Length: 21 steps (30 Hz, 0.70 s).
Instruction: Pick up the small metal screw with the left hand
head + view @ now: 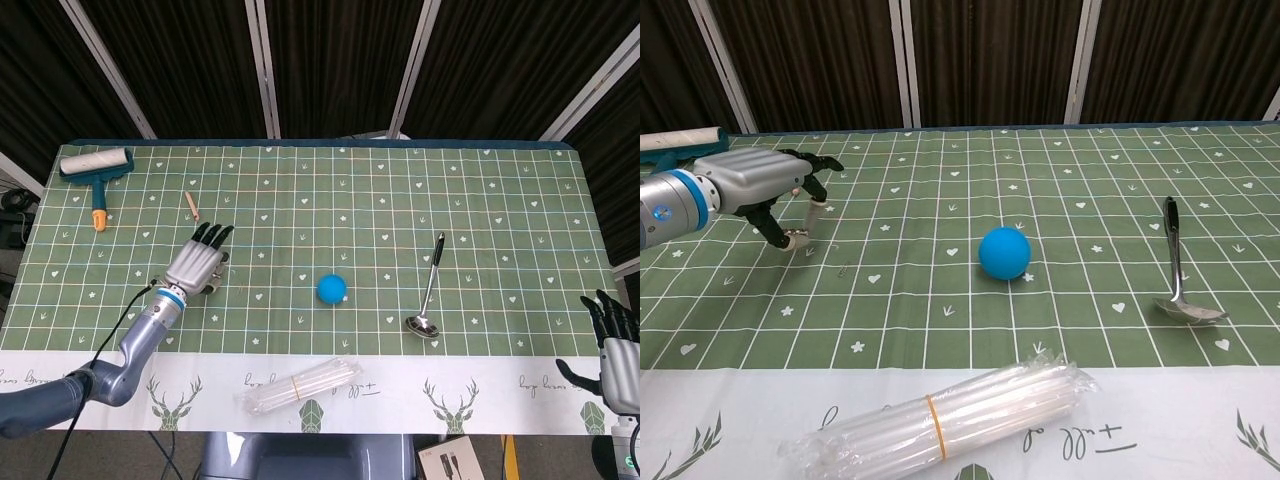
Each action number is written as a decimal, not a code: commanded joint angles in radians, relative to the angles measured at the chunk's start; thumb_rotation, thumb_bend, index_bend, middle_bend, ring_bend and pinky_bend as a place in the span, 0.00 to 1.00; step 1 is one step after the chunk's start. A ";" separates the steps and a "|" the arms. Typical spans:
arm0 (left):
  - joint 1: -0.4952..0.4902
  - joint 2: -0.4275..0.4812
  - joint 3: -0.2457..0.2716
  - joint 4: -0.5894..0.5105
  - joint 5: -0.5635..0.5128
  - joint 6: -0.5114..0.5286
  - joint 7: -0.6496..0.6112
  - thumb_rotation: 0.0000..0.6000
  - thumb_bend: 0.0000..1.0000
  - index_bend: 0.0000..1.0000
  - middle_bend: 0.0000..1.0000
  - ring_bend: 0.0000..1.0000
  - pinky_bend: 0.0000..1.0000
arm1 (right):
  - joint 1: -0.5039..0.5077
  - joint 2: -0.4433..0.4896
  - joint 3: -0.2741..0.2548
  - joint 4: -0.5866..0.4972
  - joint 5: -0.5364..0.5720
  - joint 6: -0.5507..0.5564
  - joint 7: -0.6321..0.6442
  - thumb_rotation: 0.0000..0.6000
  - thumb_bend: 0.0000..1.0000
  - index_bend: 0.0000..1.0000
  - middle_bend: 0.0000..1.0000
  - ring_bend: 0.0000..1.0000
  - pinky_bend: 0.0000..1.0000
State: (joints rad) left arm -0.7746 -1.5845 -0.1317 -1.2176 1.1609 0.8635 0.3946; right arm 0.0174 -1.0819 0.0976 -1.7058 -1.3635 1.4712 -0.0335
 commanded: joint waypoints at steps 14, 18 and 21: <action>0.120 -0.024 -0.120 -0.208 -0.054 0.130 -0.440 1.00 0.47 0.59 0.00 0.00 0.00 | -0.001 -0.003 -0.002 -0.002 -0.007 0.004 -0.006 1.00 0.10 0.08 0.00 0.00 0.07; 0.132 -0.025 -0.131 -0.235 -0.069 0.130 -0.482 1.00 0.47 0.59 0.00 0.00 0.00 | 0.000 -0.003 -0.001 -0.002 -0.004 0.002 -0.005 1.00 0.10 0.08 0.00 0.00 0.07; 0.140 -0.032 -0.136 -0.244 -0.071 0.134 -0.510 1.00 0.47 0.59 0.00 0.00 0.00 | 0.001 -0.003 -0.001 -0.003 -0.004 0.002 -0.005 1.00 0.10 0.08 0.00 0.00 0.07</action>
State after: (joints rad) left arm -0.6412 -1.6114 -0.2619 -1.4547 1.0945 0.9944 -0.1054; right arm 0.0180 -1.0850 0.0964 -1.7085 -1.3674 1.4727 -0.0386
